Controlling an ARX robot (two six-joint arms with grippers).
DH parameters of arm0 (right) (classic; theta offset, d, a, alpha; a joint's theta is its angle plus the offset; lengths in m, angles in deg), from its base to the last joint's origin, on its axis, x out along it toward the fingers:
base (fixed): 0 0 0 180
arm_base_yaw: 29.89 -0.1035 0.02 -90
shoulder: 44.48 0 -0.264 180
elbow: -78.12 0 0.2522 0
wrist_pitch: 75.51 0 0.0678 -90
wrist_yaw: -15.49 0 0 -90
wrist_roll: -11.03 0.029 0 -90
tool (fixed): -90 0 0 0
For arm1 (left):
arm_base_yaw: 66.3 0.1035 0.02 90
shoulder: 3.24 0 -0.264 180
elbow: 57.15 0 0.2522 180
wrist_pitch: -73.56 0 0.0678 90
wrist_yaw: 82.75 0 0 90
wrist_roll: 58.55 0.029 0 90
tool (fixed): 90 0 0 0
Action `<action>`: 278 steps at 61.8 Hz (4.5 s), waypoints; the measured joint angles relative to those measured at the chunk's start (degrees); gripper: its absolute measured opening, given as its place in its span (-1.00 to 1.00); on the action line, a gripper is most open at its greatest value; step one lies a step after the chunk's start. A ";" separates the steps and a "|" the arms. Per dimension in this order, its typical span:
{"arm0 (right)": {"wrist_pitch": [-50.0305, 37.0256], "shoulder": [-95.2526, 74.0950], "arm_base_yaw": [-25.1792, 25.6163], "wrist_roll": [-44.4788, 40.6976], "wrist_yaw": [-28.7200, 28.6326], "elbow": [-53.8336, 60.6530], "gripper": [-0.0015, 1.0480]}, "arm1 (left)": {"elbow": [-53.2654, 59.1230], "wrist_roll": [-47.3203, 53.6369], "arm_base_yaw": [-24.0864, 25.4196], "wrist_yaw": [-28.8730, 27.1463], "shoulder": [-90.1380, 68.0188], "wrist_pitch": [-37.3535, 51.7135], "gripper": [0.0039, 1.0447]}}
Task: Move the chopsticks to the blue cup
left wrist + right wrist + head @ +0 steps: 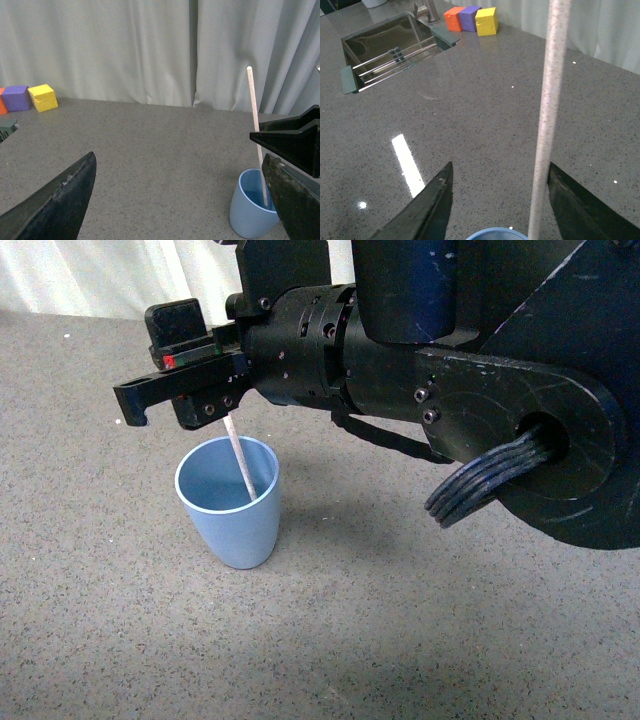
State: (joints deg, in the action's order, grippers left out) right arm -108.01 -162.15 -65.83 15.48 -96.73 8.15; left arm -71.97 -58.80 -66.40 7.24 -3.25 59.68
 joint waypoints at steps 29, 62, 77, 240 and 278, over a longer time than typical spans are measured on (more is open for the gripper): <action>-1.16 1.99 0.00 -2.12 -0.35 1.38 0.82 | 0.00 0.00 0.00 0.00 0.00 0.00 0.88; -4.96 5.62 -0.48 -2.91 2.36 7.43 0.82 | 0.00 0.00 0.00 -0.02 0.00 0.00 0.88; -5.20 13.75 2.54 -2.54 12.76 12.87 0.82 | 0.00 0.00 0.00 0.00 0.00 0.00 0.88; 34.88 106.49 35.85 -4.44 22.27 55.95 -0.98 | 0.00 0.00 0.00 0.00 -0.02 0.00 0.88; 46.18 117.42 35.85 -4.48 22.14 55.91 0.00 | 0.00 0.00 0.00 0.00 0.00 0.00 0.88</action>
State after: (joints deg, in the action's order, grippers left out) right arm -61.82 -44.73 -29.99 11.00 -74.59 64.06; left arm -71.97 -58.80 -66.40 7.24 -3.25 59.68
